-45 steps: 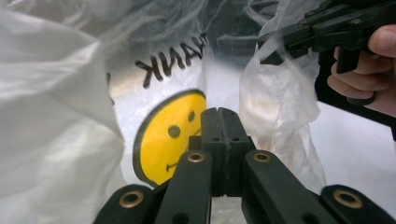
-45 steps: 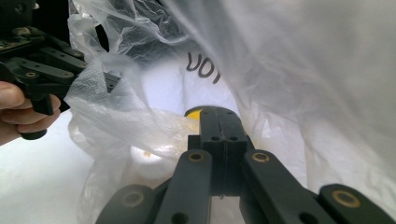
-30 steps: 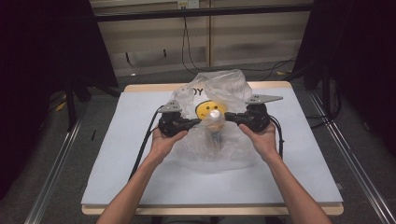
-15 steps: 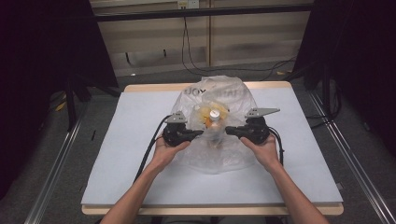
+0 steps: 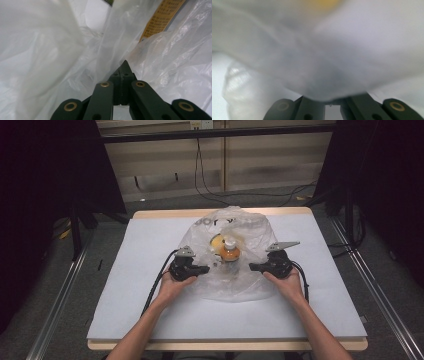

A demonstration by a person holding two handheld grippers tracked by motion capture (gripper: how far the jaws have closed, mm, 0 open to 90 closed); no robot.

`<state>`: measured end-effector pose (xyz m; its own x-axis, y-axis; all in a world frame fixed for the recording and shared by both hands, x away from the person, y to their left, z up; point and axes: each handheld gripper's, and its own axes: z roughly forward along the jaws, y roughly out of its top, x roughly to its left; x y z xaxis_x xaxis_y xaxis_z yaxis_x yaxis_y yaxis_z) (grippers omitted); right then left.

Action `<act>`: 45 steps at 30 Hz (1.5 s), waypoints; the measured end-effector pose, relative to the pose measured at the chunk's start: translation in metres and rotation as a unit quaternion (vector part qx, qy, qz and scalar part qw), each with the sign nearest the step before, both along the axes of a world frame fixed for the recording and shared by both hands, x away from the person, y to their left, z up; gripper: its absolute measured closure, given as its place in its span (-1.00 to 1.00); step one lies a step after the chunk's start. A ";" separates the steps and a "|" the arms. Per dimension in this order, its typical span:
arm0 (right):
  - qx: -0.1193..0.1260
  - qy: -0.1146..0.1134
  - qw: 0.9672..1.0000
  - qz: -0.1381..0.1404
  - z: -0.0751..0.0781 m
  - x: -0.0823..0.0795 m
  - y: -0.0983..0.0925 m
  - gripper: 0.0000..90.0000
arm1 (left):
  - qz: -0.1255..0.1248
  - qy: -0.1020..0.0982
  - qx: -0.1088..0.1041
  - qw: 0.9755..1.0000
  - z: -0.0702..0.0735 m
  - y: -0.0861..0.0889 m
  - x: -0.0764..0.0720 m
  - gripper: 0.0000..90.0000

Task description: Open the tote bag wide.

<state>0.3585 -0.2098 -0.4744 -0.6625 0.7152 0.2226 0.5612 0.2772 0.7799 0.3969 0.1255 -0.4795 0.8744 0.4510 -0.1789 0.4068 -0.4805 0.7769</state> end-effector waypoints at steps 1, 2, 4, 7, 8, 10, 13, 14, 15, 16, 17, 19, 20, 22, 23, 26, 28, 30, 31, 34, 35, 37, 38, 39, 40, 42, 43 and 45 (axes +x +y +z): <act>-0.012 0.003 1.000 0.003 -0.001 0.000 -0.001 1.00 | 0.000 0.002 0.000 1.000 -0.001 0.001 0.000 1.00; -0.030 0.008 0.999 0.005 -0.002 0.000 0.000 1.00 | 0.001 0.003 0.007 1.000 -0.002 0.004 0.001 1.00; -0.048 0.013 0.999 0.012 -0.004 0.001 -0.001 1.00 | 0.004 0.004 0.013 1.000 -0.004 0.008 0.000 1.00; -0.050 0.020 0.999 0.011 -0.008 0.000 -0.005 1.00 | 0.002 0.006 0.011 1.000 -0.008 0.010 0.000 1.00; -0.050 0.020 0.999 0.011 -0.008 0.000 -0.005 1.00 | 0.000 0.007 0.019 1.000 -0.009 0.012 0.000 1.00; -0.055 0.027 0.998 0.014 -0.013 -0.001 -0.006 1.00 | -0.007 0.008 0.022 1.000 -0.010 0.016 -0.003 1.00; -0.057 0.025 0.998 0.018 -0.013 -0.003 -0.009 1.00 | -0.007 0.004 0.029 1.000 -0.010 0.021 -0.006 1.00; -0.053 0.027 0.998 0.015 -0.014 -0.003 -0.010 1.00 | -0.003 0.012 0.024 1.000 -0.010 0.028 -0.007 1.00; -0.051 0.026 0.998 0.013 -0.014 -0.003 -0.013 1.00 | 0.000 0.010 0.024 1.000 -0.010 0.031 -0.008 1.00; -0.052 0.027 0.998 0.011 -0.014 -0.004 -0.015 1.00 | 0.001 0.011 0.021 1.000 -0.011 0.034 -0.009 1.00; -0.055 0.026 0.998 0.011 -0.014 -0.004 -0.017 1.00 | 0.003 0.013 0.018 1.000 -0.011 0.038 -0.009 1.00; -0.053 0.026 0.998 0.001 -0.014 -0.005 -0.022 1.00 | 0.004 0.014 0.015 1.000 -0.011 0.039 -0.009 1.00; -0.054 0.023 0.998 0.000 -0.014 -0.006 -0.023 1.00 | 0.005 0.010 0.022 1.000 -0.010 0.038 -0.010 1.00; -0.050 0.020 0.999 0.000 -0.013 -0.007 -0.022 1.00 | 0.000 0.011 0.012 1.000 -0.010 0.037 -0.011 1.00; -0.043 0.015 0.999 0.002 -0.012 -0.008 -0.021 1.00 | 0.000 0.009 0.008 1.000 -0.009 0.037 -0.012 1.00; -0.011 0.001 1.000 0.006 -0.003 -0.012 -0.019 1.00 | -0.004 -0.001 -0.013 1.000 0.001 0.033 -0.017 1.00; -0.005 -0.007 1.000 0.011 0.004 -0.017 -0.019 1.00 | -0.008 -0.008 -0.026 1.000 0.007 0.030 -0.021 1.00; -0.002 -0.010 1.000 0.009 0.007 -0.021 -0.019 1.00 | -0.012 -0.012 -0.029 0.999 0.010 0.029 -0.023 1.00; 0.004 -0.018 1.000 0.011 0.013 -0.028 -0.021 1.00 | -0.016 -0.016 -0.029 0.999 0.012 0.027 -0.026 1.00; 0.021 -0.027 0.999 0.009 0.020 -0.038 -0.027 1.00 | -0.023 -0.024 -0.034 0.999 0.018 0.024 -0.034 1.00; 0.021 -0.027 0.999 0.009 0.020 -0.038 -0.027 1.00 | -0.023 -0.025 -0.039 0.999 0.020 0.023 -0.036 1.00; 0.027 -0.031 0.999 0.008 0.023 -0.046 -0.031 1.00 | -0.024 -0.030 -0.043 0.998 0.023 0.022 -0.038 1.00; 0.031 -0.031 0.999 0.008 0.024 -0.049 -0.033 1.00 | -0.025 -0.030 -0.048 0.998 0.025 0.022 -0.039 1.00; 0.033 -0.035 0.999 0.008 0.026 -0.054 -0.034 1.00 | -0.022 -0.031 -0.052 0.998 0.026 0.023 -0.041 1.00; 0.035 -0.037 0.999 0.007 0.028 -0.058 -0.036 1.00 | -0.022 -0.033 -0.052 0.998 0.028 0.024 -0.041 1.00; 0.043 -0.047 0.998 0.004 0.036 -0.068 -0.041 1.00 | -0.022 -0.037 -0.063 0.997 0.032 0.027 -0.045 1.00; 0.047 -0.052 0.998 0.003 0.039 -0.071 -0.043 1.00 | -0.023 -0.038 -0.068 0.997 0.035 0.029 -0.045 1.00; 0.050 -0.059 0.997 -0.002 0.045 -0.076 -0.047 1.00 | -0.020 -0.043 -0.074 0.996 0.039 0.032 -0.047 1.00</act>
<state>0.2820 -0.2572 -0.4289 -0.6855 0.6961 0.2132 0.4642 0.1923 0.8646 0.3504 0.1573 -0.4406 0.9060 0.3903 -0.1640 0.3184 -0.3728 0.8716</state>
